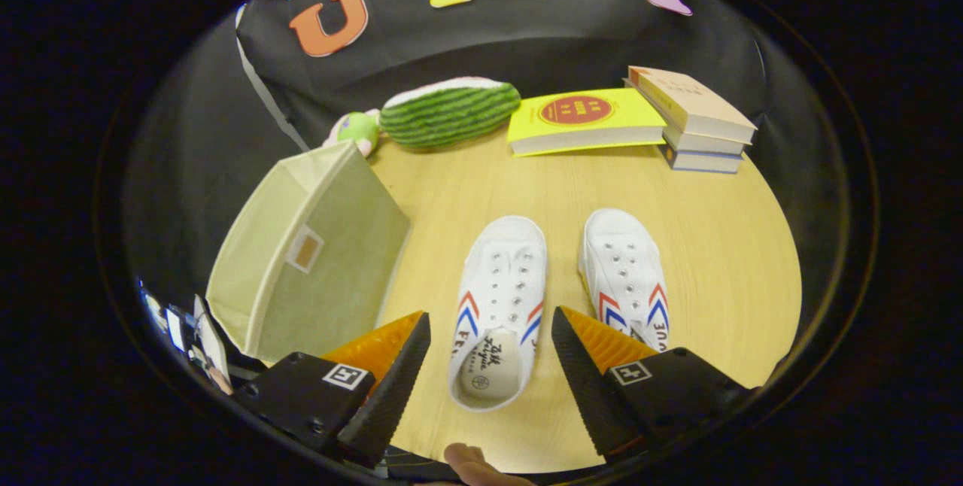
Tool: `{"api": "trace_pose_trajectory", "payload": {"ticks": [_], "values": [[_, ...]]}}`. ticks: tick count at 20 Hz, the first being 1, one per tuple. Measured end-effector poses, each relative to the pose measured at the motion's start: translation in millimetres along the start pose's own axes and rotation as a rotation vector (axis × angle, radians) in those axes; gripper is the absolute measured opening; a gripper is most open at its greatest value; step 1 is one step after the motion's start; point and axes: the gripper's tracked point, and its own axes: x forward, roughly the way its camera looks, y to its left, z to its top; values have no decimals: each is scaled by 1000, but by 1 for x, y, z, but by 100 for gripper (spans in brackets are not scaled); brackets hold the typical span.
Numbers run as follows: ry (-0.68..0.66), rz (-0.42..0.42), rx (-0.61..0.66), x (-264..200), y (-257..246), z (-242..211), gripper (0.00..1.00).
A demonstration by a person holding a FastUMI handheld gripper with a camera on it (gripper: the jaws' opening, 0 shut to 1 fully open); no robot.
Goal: Open the storage box then place both shoes into the box .Put the left shoe in first, then the right shoe, with the right side of both shoes facing outward in a uniform manner.
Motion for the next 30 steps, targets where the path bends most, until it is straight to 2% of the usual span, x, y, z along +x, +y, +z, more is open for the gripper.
{"api": "trace_pose_trajectory", "payload": {"ticks": [4,6,9,12,13,14,16,17,18,21,23,30], "values": [[143,-62,9,17,-20,-19,100],[187,-90,-44,23,-28,-24,99],[228,-192,-122,34,-46,-28,93],[258,-148,-129,57,-34,-30,72],[284,-100,-117,62,-24,-33,56],[275,-91,-106,72,-19,-32,40],[270,-90,-66,63,-18,-30,20],[262,-85,-32,61,-19,-29,18],[245,-67,20,59,-16,-30,9],[204,12,111,44,0,-20,6],[207,8,158,32,2,-17,6],[92,40,170,-34,36,28,6]]}}
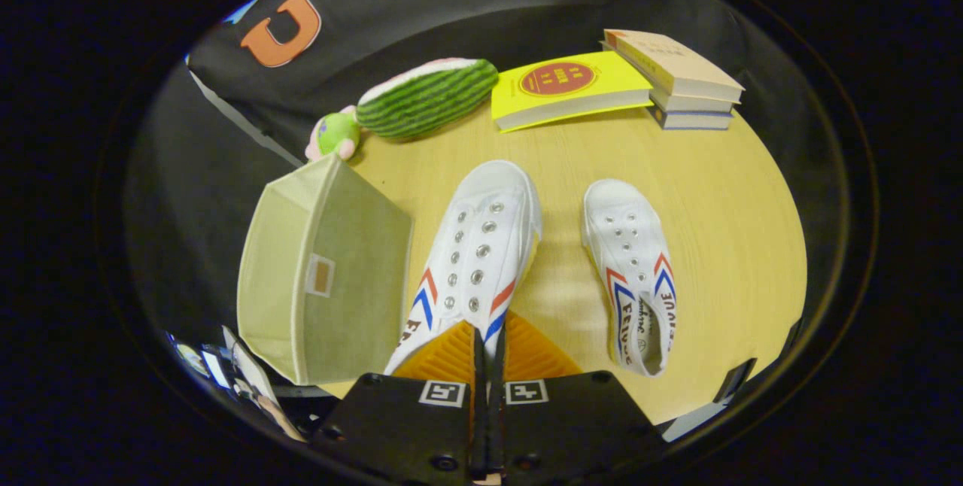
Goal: Open the storage box then place both shoes into the box .Put the left shoe in first, then the right shoe, with the right side of both shoes facing outward in a uniform manner.
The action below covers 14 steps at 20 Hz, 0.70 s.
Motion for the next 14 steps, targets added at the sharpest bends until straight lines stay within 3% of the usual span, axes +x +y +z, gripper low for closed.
{"api": "trace_pose_trajectory", "payload": {"ticks": [8,14], "values": [[-107,85,-10,-60,88,26,6],[-113,181,19,-54,160,25,6]]}}
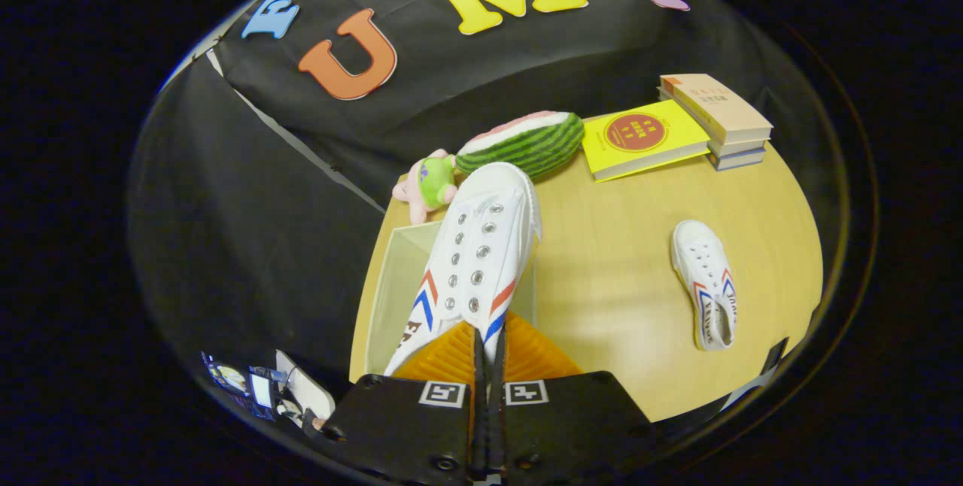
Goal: Open the storage box then place both shoes into the box .Put the left shoe in first, then the right shoe, with the right side of both shoes facing outward in a uniform manner.
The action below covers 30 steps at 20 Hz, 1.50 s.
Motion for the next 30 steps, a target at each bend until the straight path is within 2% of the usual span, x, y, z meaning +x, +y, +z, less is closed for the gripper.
{"api": "trace_pose_trajectory", "payload": {"ticks": [6,10,15,19,21,23,25,27,30], "values": [[-55,98,-57,49,65,-17,6],[-84,80,-42,77,93,-35,6],[-96,14,-51,113,89,-54,6],[-88,18,-52,130,89,-62,10],[-113,52,-111,129,98,-59,19],[-208,-6,-232,108,95,-41,37],[-237,-87,-312,86,86,-37,70],[-258,-126,-347,71,77,-35,100],[-255,-132,-352,48,61,-31,100]]}}
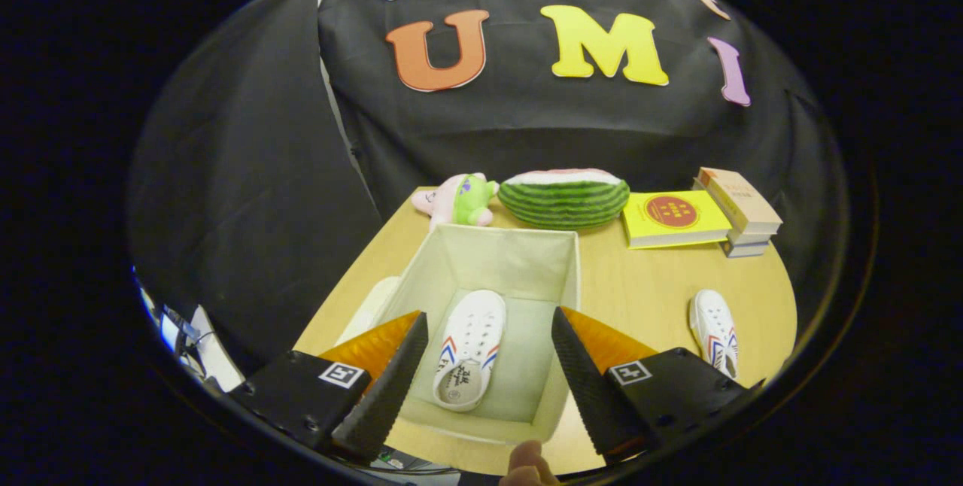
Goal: Open the storage box then place both shoes into the box .Put the left shoe in first, then the right shoe, with the right side of both shoes facing outward in a uniform manner.
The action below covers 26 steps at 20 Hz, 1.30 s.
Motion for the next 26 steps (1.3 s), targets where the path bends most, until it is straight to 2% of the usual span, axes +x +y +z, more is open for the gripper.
{"api": "trace_pose_trajectory", "payload": {"ticks": [4,7,14,18,22,26], "values": [[14,-42,-28,-21,-50,-4,100],[-18,-118,-41,-27,-105,-2,100],[19,-308,-75,-31,-241,-22,100],[122,-389,-79,-30,-307,-53,100],[231,-422,-47,-21,-364,-89,100],[376,-406,-13,-10,-398,-135,100]]}}
